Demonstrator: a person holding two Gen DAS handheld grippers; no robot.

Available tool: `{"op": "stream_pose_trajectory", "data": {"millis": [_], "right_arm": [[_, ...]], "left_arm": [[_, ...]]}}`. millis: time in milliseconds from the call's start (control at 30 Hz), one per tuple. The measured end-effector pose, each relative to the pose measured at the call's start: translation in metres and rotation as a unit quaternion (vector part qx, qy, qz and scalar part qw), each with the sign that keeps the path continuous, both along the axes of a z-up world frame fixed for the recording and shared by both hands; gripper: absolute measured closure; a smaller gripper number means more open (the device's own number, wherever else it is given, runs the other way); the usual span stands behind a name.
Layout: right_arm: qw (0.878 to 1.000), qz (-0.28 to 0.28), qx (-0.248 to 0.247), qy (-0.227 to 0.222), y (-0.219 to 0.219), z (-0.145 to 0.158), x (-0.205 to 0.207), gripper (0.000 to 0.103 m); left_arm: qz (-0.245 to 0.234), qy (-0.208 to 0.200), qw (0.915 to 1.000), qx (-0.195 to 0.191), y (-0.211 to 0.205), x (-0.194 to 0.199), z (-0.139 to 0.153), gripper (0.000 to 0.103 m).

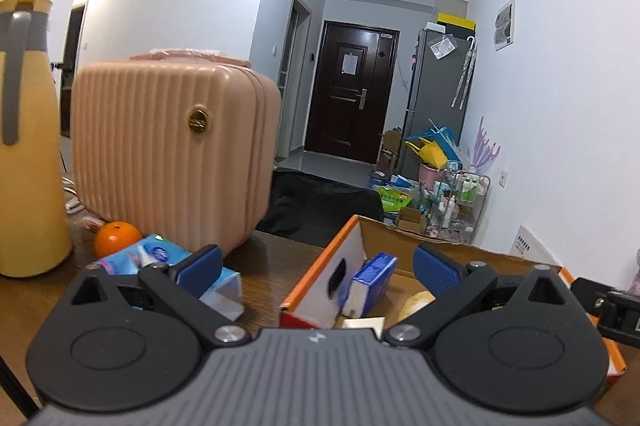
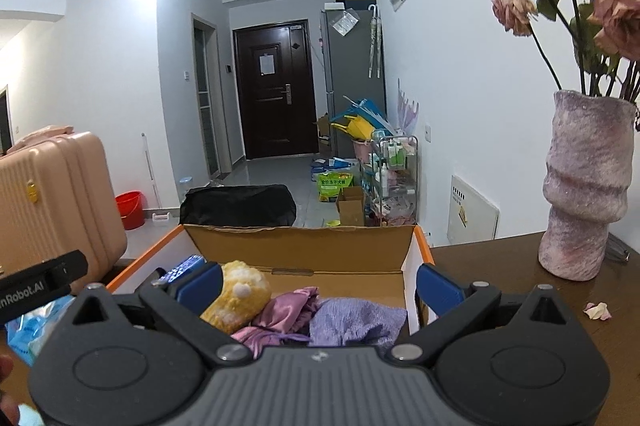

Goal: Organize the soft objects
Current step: 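Withdraw both tools from the box back toward the table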

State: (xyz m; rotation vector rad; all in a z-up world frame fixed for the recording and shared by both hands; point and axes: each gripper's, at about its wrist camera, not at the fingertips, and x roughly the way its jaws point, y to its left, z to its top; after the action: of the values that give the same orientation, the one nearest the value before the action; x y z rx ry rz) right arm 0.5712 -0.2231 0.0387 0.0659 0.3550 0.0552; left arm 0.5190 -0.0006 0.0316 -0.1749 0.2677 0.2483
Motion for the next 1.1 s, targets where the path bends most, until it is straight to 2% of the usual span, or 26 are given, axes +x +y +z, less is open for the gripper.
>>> {"op": "stream_pose_trajectory", "data": {"millis": [633,1100], "right_arm": [[1.000,0.006,-0.020,-0.011,-0.005,-0.003,-0.077,0.000],[0.998,0.021,-0.051,-0.015,0.001,-0.021,-0.137,0.000]], "left_arm": [[0.010,0.000,0.9995,0.029,0.022,-0.079,-0.004,0.000],[0.008,0.010,0.9987,0.049,0.034,-0.135,-0.010,0.000]]}}
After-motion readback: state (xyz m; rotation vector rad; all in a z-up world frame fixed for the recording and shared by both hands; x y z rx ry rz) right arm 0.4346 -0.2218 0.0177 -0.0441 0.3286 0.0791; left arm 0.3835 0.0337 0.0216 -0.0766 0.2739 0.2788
